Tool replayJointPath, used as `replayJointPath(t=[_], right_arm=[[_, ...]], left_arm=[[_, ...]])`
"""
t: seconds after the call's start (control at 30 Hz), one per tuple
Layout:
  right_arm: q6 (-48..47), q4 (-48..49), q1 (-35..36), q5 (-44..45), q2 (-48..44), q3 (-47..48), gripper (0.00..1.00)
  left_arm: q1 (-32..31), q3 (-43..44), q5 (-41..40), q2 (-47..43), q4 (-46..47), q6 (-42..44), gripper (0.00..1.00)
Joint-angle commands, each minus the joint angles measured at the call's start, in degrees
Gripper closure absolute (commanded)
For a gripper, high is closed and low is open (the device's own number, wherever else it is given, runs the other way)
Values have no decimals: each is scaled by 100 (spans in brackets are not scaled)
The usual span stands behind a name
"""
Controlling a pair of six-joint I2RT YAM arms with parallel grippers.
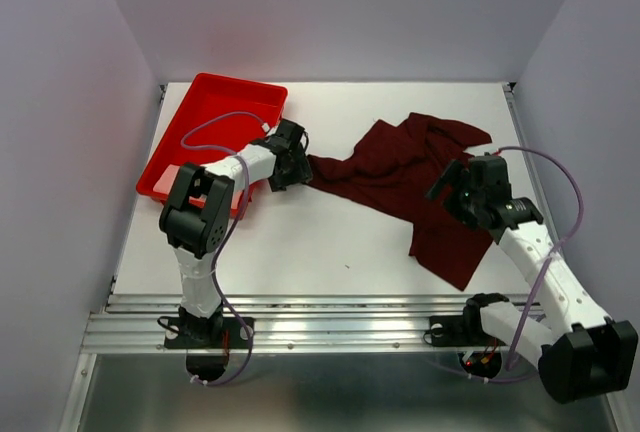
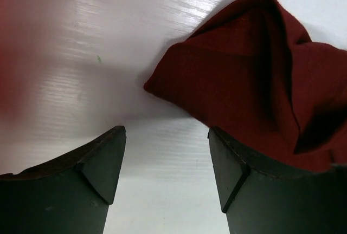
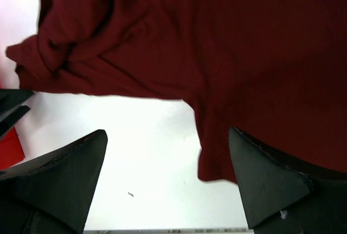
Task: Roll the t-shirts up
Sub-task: Flatten out the T-shirt at the center of the board.
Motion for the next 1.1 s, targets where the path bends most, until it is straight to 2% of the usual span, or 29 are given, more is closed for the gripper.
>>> replayJointPath(t=[0.0, 0.13, 0.23, 0.3, 0.33, 0.37, 0.4, 0.43, 0.53, 0.73, 0.9, 1.07], right_arm=[[600, -1026, -7, 254, -678, -154, 1], [775, -1755, -7, -98, -882, -163, 0], [882, -1923, -7, -125, -1136, -286, 0], [987, -2064, -7, -116, -1391, -339, 1], [996, -2126, -7, -116, -1461, -365, 1], [1040, -2257, -7, -98, -1523, -409, 2], [1031, -2310, -7, -116, -1541, -427, 2], [1049, -2441, -7, -107, -1550, -470, 2], [1084, -2688, -7, -89, -1585, -488, 3], [1391, -3031, -7, 7, -1568, -813, 9], [1866, -2540, -7, -238, -1655, -1428, 21], [2182, -1803, -7, -160, -1656, -1999, 25]], left_arm=[[-19, 264, 154, 210, 307, -210, 27], [-28, 256, 260, 342, 518, -236, 29], [-28, 300, 348, 439, 562, -280, 33], [-46, 352, 348, 518, 589, -289, 43], [-54, 379, 348, 544, 597, -280, 49], [-46, 448, 348, 623, 580, -263, 66], [-46, 501, 331, 650, 554, -236, 79], [-46, 571, 304, 693, 510, -184, 100], [-37, 809, 182, 703, 281, -78, 100], [-20, 748, -267, -114, 167, -69, 100], [42, 643, -259, -694, 132, -122, 100], [174, 564, -346, -1159, 140, -113, 100]])
